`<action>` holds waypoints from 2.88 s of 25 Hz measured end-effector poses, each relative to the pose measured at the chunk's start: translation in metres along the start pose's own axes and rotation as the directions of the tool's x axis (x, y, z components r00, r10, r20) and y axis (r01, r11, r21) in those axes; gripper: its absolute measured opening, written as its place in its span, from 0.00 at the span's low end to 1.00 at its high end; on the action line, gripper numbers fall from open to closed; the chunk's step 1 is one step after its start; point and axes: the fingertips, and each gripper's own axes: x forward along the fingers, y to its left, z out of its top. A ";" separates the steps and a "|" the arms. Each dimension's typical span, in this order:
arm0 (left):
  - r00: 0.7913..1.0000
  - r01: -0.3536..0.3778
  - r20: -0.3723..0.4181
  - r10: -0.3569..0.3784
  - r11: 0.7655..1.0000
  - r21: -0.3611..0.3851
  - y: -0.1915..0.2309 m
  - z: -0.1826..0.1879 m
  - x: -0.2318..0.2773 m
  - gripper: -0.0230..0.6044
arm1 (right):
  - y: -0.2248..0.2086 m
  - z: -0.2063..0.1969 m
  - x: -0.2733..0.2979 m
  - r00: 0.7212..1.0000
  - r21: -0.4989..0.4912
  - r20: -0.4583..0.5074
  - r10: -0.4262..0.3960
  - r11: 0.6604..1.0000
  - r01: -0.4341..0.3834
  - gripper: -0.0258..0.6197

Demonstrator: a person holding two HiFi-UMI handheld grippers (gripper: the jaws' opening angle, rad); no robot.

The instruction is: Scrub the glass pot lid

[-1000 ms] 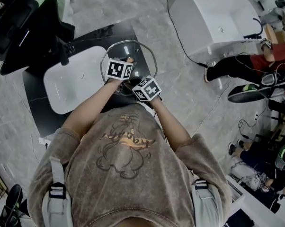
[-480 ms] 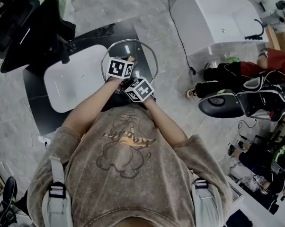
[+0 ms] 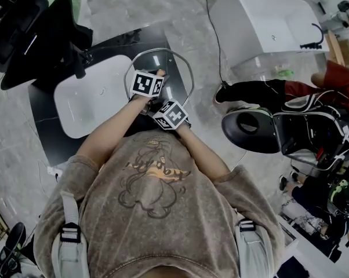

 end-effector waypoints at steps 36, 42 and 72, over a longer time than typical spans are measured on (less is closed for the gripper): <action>1.000 0.017 -0.001 -0.017 1.000 0.020 -0.014 -0.001 -0.004 0.34 | -0.043 -0.059 -0.077 0.998 0.163 0.048 -0.027 0.986 0.019 0.10; 1.000 0.016 0.000 -0.016 1.000 0.020 -0.019 -0.002 -0.004 0.34 | -0.057 -0.068 -0.094 0.999 0.157 0.024 -0.047 0.987 0.042 0.10; 1.000 0.027 -0.003 -0.027 1.000 0.008 0.002 -0.001 0.001 0.34 | -0.151 -0.044 -0.119 0.979 0.199 -0.024 -0.203 0.959 0.204 0.11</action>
